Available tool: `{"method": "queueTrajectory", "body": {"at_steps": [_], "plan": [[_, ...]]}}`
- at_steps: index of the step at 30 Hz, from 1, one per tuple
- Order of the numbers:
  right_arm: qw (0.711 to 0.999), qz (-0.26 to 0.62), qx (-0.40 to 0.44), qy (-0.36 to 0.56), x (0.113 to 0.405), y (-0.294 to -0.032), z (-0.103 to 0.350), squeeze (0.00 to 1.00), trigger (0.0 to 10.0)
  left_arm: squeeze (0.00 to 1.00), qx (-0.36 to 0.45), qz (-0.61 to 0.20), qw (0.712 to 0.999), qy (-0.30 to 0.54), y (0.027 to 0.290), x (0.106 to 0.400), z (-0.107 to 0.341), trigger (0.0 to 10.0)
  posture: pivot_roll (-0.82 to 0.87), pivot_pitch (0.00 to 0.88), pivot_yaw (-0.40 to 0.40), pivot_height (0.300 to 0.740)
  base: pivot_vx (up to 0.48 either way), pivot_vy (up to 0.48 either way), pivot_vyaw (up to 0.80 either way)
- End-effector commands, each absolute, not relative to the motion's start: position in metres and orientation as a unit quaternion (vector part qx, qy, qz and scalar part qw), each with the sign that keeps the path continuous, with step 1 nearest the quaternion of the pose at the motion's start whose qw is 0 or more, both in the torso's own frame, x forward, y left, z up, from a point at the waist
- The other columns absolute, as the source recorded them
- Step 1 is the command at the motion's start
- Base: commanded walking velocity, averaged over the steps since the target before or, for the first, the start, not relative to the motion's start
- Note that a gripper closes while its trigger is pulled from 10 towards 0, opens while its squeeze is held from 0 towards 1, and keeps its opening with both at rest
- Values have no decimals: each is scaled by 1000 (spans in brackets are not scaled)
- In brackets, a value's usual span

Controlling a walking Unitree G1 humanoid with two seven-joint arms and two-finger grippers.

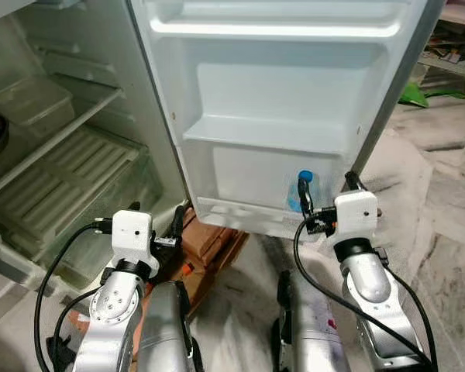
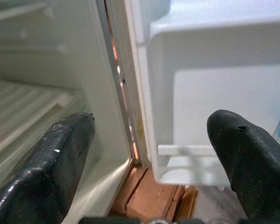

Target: Restocking fridge

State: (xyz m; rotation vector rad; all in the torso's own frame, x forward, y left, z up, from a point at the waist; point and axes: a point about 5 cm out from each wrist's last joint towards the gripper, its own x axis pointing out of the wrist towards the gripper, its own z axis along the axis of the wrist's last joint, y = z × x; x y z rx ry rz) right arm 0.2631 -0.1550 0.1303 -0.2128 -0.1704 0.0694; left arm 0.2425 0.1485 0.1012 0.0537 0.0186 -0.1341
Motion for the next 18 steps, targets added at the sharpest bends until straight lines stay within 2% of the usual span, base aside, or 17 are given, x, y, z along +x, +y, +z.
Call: {"method": "queueTrajectory", "body": {"at_steps": [1,7,18], "plan": [[990,34,-103,-89,264,-155,136,0,10000,0,39,-60,997,12,154,244,99,10000,47,84,66,626,0,0,0],[991,29,-103,-79,260,-159,134,0,10000,0,42,-57,997,12,159,243,99,10000,43,91,68,661,0,0,0],[993,29,-95,-67,262,-160,134,0,10000,0,44,-54,997,16,151,245,98,10000,39,93,59,726,0,0,0]]}}
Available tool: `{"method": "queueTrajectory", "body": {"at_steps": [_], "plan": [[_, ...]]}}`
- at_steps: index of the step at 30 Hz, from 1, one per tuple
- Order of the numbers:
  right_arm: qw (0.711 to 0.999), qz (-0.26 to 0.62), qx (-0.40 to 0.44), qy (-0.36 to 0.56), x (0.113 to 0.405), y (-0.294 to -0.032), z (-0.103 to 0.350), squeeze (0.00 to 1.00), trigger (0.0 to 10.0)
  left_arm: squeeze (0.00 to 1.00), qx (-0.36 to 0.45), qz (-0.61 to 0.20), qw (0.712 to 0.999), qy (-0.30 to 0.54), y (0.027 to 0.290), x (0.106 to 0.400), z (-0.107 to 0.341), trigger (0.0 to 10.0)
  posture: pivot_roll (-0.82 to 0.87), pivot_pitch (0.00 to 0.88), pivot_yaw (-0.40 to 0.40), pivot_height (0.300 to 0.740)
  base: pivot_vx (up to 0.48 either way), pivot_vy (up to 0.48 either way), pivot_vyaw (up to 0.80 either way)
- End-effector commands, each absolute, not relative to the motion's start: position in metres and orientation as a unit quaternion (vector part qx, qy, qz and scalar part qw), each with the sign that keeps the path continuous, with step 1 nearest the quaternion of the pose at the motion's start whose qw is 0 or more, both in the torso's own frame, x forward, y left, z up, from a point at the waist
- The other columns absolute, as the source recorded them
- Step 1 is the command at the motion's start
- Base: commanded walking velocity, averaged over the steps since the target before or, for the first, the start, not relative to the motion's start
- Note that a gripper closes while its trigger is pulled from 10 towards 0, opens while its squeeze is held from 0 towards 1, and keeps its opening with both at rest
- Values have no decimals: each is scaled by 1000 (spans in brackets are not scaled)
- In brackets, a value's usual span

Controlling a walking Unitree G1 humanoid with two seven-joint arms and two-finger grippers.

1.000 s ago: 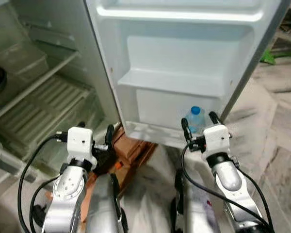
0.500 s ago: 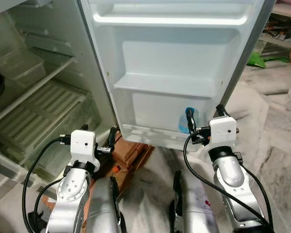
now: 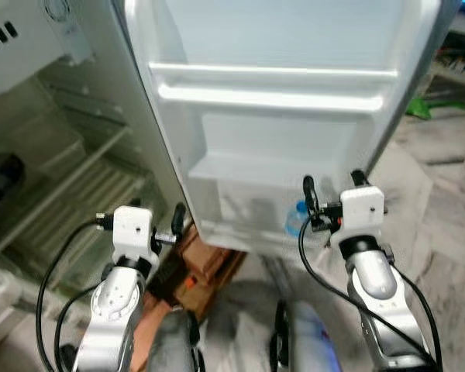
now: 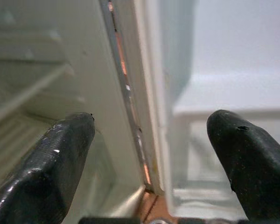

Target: Restocking fridge

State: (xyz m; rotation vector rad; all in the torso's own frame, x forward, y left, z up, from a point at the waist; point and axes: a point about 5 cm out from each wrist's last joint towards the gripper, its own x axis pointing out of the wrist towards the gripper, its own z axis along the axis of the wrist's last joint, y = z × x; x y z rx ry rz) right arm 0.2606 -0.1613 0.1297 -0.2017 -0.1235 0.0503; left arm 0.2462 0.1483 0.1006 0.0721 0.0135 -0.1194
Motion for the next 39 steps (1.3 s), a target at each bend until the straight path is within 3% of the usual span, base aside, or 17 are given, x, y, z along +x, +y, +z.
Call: {"method": "queueTrajectory", "body": {"at_steps": [1,15,24,39], "plan": [[994,28,-91,-61,262,-160,132,0,10000,0,55,-47,997,18,153,248,97,10000,44,94,53,736,0,0,0],[999,21,-27,31,241,-159,99,0,10000,0,60,-25,997,36,153,247,88,10000,29,88,46,740,0,0,0],[999,19,-23,36,248,-162,97,0,10000,0,59,-26,997,38,151,248,85,10000,25,79,46,740,0,0,0],[999,46,-15,3,271,-146,108,0,10000,0,67,-26,997,22,152,256,93,10000,47,66,44,740,0,-371,0]]}}
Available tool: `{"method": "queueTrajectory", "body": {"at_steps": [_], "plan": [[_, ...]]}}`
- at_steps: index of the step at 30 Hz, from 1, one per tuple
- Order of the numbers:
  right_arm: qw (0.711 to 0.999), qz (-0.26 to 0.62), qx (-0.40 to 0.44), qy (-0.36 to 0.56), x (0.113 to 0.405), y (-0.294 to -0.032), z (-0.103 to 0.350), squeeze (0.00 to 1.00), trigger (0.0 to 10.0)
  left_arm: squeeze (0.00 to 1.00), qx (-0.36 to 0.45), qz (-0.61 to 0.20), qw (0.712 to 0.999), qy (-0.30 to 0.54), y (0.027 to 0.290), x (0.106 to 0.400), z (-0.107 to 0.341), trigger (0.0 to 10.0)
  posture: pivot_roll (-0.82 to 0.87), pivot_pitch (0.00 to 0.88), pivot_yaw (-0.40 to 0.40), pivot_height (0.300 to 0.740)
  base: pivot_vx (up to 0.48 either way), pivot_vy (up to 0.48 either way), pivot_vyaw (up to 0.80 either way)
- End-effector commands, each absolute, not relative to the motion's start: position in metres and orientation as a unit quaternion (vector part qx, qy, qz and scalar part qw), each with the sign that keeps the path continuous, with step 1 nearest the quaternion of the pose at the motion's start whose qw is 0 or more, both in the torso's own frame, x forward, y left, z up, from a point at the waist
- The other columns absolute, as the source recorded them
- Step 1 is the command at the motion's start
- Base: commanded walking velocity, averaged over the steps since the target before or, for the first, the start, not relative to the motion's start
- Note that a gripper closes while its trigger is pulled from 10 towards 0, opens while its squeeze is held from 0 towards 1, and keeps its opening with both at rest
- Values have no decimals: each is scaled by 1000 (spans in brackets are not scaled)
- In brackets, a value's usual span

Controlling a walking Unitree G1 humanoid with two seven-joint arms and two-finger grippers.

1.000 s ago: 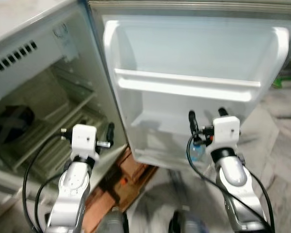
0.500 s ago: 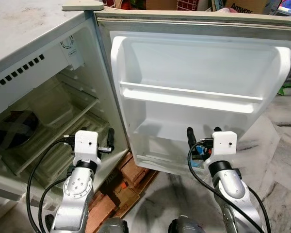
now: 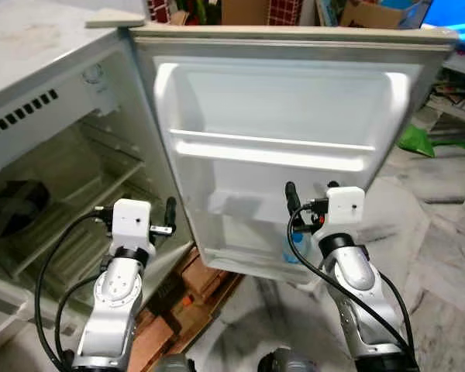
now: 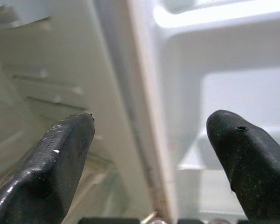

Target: Restocking fridge

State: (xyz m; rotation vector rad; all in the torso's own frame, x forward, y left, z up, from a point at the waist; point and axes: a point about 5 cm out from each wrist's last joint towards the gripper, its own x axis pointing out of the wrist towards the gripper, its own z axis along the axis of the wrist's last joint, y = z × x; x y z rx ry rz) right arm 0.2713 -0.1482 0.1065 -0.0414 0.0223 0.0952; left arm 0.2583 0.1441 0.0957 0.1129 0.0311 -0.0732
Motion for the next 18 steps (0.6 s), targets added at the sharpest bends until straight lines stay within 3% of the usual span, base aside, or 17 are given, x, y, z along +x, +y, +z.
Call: {"method": "queueTrajectory", "body": {"at_steps": [1,7,18], "plan": [[999,46,-15,3,271,-147,108,0,10000,0,67,-26,997,23,152,256,92,10000,47,66,44,740,0,-420,0],[998,51,-31,-10,274,-150,109,0,10000,0,69,-34,997,25,149,254,89,10000,44,51,44,740,0,-414,0],[997,62,-46,-19,279,-151,110,0,10000,0,74,-39,996,23,149,255,90,10000,51,44,52,740,0,-383,745]]}}
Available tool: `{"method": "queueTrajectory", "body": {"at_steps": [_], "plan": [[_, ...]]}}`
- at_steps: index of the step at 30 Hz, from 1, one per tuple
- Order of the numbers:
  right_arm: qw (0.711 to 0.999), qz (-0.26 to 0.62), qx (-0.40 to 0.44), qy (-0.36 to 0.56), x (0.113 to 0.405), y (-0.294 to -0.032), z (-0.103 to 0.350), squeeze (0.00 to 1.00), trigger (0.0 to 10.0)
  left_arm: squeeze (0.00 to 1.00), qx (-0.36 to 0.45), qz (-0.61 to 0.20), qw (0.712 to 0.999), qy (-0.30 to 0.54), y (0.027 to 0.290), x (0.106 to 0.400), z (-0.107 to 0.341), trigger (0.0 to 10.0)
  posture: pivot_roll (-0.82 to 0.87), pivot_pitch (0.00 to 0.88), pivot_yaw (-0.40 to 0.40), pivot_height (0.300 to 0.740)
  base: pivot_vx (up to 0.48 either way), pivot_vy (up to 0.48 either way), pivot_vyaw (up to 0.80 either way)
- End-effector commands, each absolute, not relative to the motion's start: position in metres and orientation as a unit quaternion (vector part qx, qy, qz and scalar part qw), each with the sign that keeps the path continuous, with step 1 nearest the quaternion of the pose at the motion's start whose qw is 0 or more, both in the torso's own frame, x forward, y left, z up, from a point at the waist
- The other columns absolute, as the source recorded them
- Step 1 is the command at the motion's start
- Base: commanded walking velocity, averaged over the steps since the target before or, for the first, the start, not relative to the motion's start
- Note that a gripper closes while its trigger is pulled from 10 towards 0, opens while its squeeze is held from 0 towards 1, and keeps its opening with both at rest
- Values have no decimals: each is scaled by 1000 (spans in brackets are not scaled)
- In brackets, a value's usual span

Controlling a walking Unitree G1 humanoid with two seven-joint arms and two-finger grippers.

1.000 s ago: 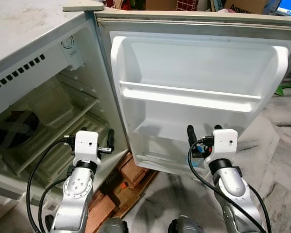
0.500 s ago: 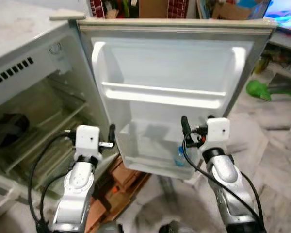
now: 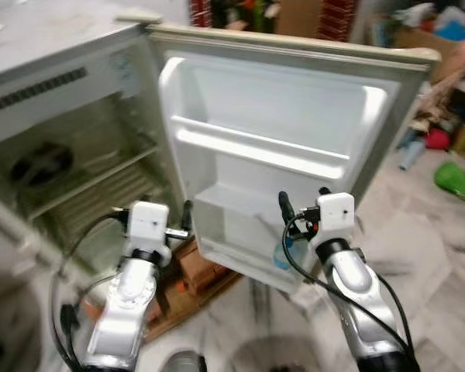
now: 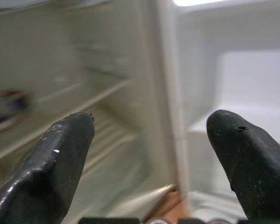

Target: Restocking fridge

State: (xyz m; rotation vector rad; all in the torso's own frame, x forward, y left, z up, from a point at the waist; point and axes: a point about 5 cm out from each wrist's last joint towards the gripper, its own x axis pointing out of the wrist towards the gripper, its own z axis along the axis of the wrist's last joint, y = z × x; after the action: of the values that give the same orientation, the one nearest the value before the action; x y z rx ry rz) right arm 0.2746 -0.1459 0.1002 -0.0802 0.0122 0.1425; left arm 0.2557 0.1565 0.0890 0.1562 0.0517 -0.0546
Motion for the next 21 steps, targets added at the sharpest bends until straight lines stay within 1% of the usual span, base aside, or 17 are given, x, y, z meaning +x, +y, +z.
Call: {"method": "queueTrajectory", "body": {"at_steps": [1,5,11,16,21], "plan": [[997,63,-47,-19,279,-151,110,0,10000,0,74,-39,996,23,149,255,90,10000,52,43,52,740,0,-322,781],[995,74,-56,-28,280,-149,112,0,10000,0,75,-39,996,24,149,254,89,10000,53,39,53,740,0,-199,784],[995,75,-60,-33,283,-149,113,0,10000,0,77,-40,996,25,149,254,88,10000,56,34,51,740,0,-316,781],[995,81,-57,-31,282,-150,111,0,10000,0,76,-41,996,26,149,253,87,10000,54,31,51,740,0,-279,433],[993,96,-58,-18,279,-151,105,0,10000,0,75,-42,996,29,147,252,85,10000,51,27,48,740,0,-284,0]]}}
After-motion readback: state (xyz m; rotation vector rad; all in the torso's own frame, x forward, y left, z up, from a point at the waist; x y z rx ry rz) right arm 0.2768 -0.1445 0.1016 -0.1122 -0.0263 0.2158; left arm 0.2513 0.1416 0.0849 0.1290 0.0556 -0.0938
